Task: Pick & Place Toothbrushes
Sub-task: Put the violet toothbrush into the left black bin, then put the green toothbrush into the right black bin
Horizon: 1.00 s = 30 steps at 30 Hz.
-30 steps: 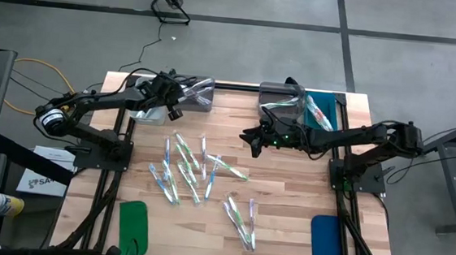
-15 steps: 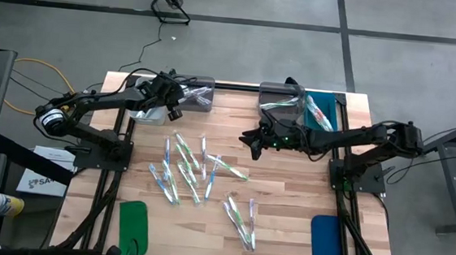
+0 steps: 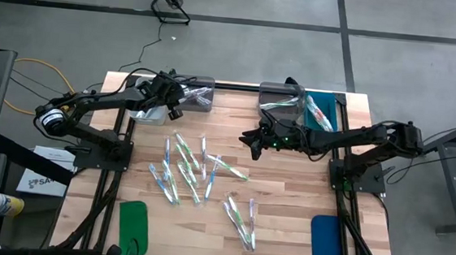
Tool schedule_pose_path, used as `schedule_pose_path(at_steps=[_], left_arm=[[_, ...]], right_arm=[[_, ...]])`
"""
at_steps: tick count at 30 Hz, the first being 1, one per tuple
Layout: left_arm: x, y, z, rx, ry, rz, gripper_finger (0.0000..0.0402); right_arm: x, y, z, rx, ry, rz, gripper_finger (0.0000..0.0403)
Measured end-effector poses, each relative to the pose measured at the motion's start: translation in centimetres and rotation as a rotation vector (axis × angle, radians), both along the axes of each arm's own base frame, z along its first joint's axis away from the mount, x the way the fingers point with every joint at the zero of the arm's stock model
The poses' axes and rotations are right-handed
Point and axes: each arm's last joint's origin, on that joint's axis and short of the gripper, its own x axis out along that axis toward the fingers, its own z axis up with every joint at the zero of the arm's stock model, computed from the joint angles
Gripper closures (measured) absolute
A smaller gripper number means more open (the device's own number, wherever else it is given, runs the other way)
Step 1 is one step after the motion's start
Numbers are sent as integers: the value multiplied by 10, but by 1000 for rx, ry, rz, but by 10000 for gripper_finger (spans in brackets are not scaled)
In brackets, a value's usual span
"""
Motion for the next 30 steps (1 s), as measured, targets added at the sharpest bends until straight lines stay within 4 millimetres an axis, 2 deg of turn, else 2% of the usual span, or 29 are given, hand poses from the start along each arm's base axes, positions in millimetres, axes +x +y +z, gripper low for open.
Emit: schedule_pose_path(at_steps=[7,15,19,26,30], left_arm=[[3,2,4,23,-36,-20,330],[5,4,11,68,11,-79,324],[4,4,9,67,46,-99,289],[3,4,9,88,80,-64,198],[5,7,16,107,57,-57,181]], right_arm=[[0,0,0,0,0,0,269],[0,0,0,-1,0,-2,269],[0,0,0,0,0,-1,269],[-1,0,-1,2,15,0,269],[-1,0,-2,2,22,-1,269]])
